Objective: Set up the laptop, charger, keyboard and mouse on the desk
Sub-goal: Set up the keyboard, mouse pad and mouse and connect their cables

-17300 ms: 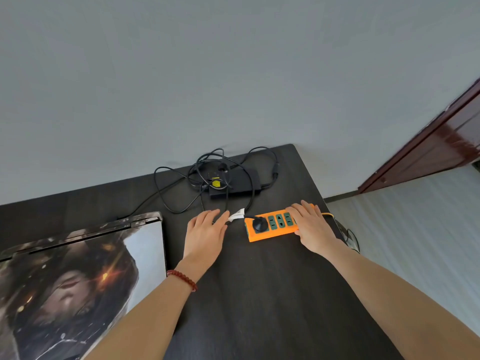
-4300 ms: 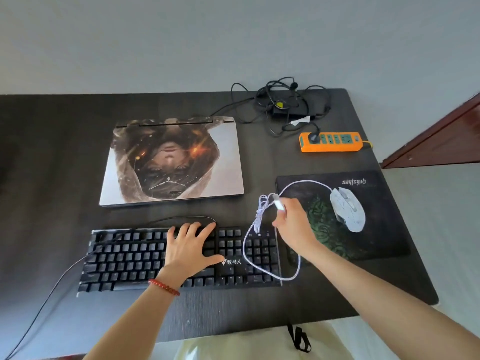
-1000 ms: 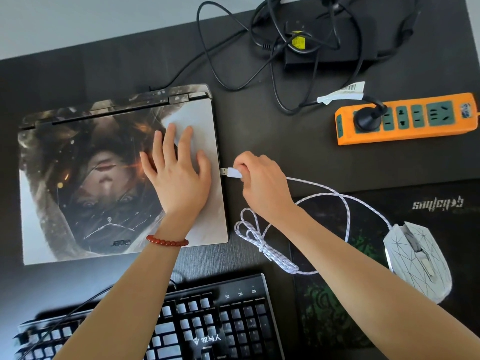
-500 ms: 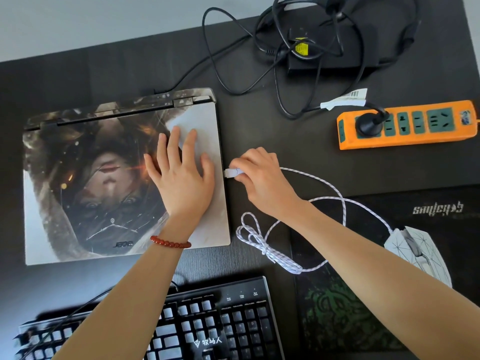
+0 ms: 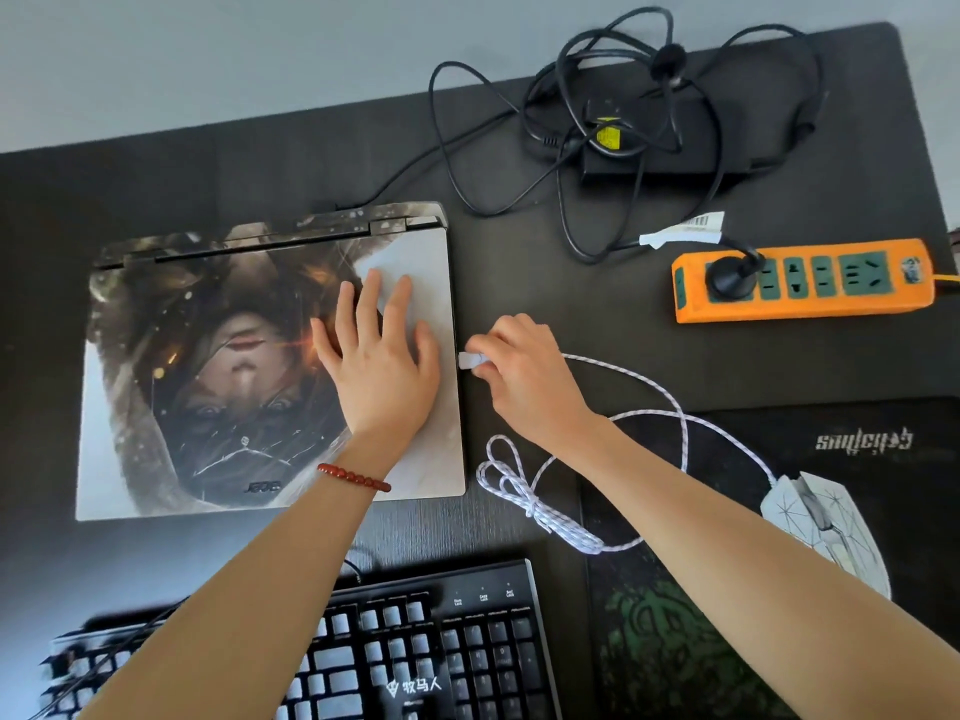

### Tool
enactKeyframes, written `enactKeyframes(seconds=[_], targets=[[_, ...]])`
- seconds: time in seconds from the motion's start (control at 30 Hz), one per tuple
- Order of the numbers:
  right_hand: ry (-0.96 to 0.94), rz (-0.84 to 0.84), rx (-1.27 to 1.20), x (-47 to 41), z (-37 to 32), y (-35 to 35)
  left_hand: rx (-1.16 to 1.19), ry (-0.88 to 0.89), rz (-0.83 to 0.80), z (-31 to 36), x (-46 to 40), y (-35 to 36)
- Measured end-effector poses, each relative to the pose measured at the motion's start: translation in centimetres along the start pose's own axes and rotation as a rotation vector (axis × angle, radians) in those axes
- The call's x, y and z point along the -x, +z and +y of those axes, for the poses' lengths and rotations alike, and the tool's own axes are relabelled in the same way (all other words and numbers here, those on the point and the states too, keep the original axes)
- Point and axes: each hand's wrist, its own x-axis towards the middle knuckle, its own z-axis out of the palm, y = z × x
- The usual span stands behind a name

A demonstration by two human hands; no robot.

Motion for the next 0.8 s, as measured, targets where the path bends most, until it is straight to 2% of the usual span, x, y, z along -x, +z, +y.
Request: enactKeyframes(seconds=[0.1, 0.2, 0.27, 0.33, 0.4, 0.43, 0.5, 0.57, 0.7, 0.8], targets=[[0.083, -0.033, 0.079, 0.1, -0.7, -0.2, 0.045, 0.004, -0.078, -0.1, -0.2, -0.4], [0.165, 0.104, 0.066, 2.3, -3.0, -1.1, 0.255, -0.003, -0.167, -0.7, -0.3, -2.7], [0.141, 0.203, 0.014, 4.7, -5.0, -1.5, 0.432, -0.012, -0.141, -1.6, 0.8, -4.8], [0.032, 0.197, -0.031, 7.8, -7.8, -1.0, 0.477, 0.006, -0.059, -3.6, 3.8, -7.4], [-0.116, 0.086, -0.029, 10.7, -10.6, 0.2, 0.497, -0.004, -0.056, -7.0, 7.9, -9.5], [-0.174, -0.023, 0.005, 12.1, -12.4, 1.3, 0.493, -0.023, -0.080, -9.4, 10.2, -10.6], [-0.196, -0.274, 0.090, 13.7, -13.9, 3.2, 0.443, -0.097, -0.140, -13.4, 13.3, -11.4], [-0.213, -0.432, 0.202, 14.6, -16.1, 5.6, 0.350, -0.151, -0.179, -18.3, 16.6, -12.6], [-0.300, -0.480, 0.375, 14.6, -21.3, 10.8, 0.077, -0.124, -0.217, -27.7, 21.7, -14.4], [-0.198, -0.495, 0.462, 14.5, -23.2, 13.4, 0.026, -0.139, -0.306, -32.4, 22.8, -14.2]])
